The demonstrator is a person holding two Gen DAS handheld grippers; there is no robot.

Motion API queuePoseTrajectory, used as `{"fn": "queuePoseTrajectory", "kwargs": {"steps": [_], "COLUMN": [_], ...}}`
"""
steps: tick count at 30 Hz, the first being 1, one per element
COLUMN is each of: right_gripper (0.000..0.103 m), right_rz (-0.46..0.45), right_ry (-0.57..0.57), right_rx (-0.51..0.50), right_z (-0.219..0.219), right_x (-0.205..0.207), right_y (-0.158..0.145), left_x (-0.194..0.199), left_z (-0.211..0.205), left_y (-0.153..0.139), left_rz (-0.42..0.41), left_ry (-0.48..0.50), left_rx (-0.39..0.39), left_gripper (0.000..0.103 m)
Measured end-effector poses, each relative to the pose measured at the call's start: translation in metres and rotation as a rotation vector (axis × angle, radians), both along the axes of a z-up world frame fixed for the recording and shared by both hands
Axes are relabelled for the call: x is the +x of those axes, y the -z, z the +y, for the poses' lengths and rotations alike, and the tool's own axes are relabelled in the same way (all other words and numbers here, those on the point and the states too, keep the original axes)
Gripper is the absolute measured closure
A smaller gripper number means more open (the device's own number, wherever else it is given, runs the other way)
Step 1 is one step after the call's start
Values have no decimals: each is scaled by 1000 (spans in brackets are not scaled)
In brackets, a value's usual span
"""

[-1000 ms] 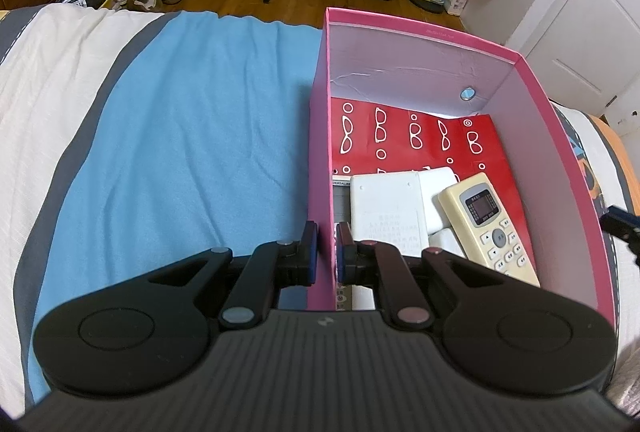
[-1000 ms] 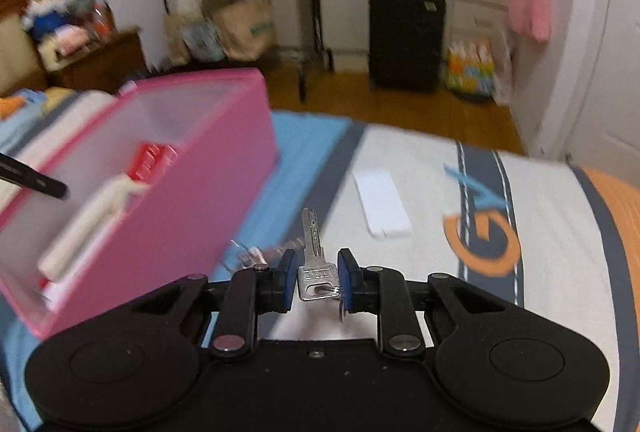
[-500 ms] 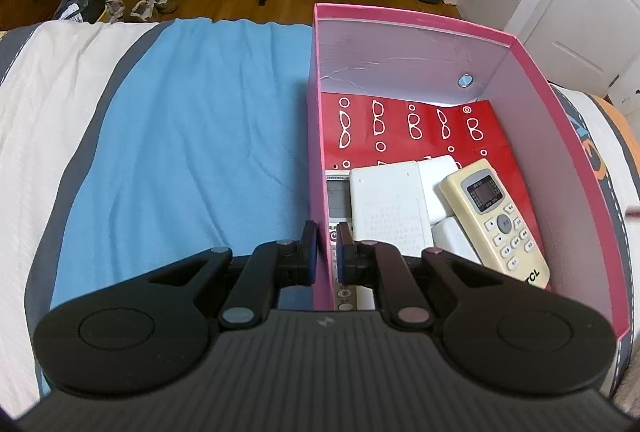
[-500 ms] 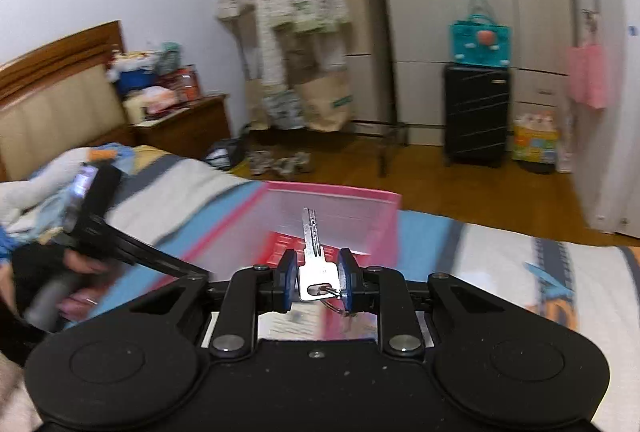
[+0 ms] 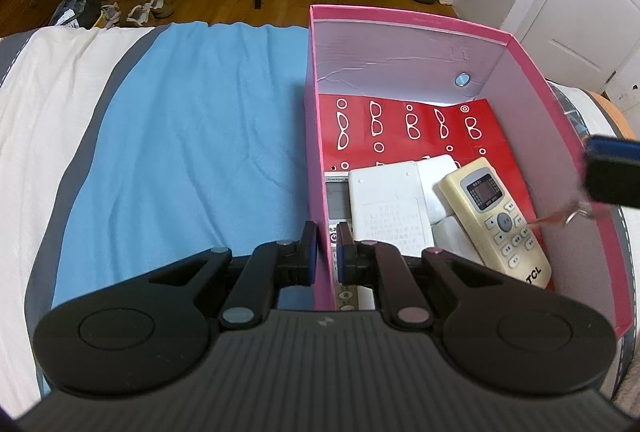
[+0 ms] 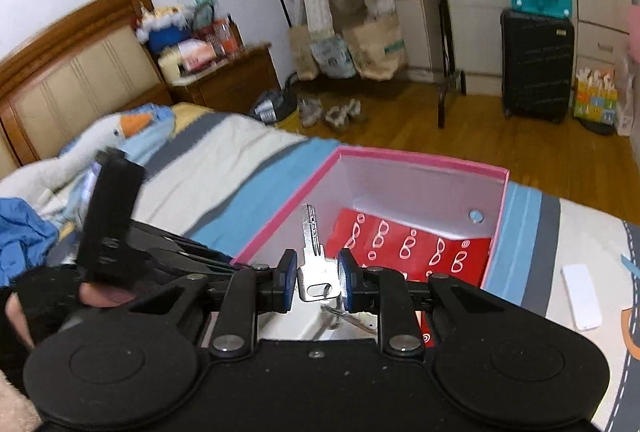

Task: Organize rigid objects
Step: 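Carry the silver keys over the pink box and release them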

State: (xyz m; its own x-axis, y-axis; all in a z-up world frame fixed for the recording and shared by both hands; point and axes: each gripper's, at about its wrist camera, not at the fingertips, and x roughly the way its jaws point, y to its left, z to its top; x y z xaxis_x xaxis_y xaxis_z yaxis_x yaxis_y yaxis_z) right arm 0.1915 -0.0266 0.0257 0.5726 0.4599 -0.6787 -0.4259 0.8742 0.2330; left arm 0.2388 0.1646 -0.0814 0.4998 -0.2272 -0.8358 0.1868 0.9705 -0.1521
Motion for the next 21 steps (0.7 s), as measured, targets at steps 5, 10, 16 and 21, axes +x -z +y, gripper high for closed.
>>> {"fn": "queuePoseTrajectory", "kwargs": {"steps": [5,10,16,21], "right_gripper": [77,77,75,72], "right_rz": [95,178,126,59], "right_ry": [11,50,58,70], "right_rx": [0,83,71,15], "right_z": [16,23,11,-27], "right_x": [19,31,25,7], "right_y": [21,35,11,-28], "left_x": [1,2,2,2], "left_z": [0,1,0,-1], "left_y": [1,1,2,1], "left_rz": [2,2,0,0], "left_ry": [-1,5,9,11], "left_rx": [-5,-13,-8,-1], "left_gripper": [94,94,94,94]}}
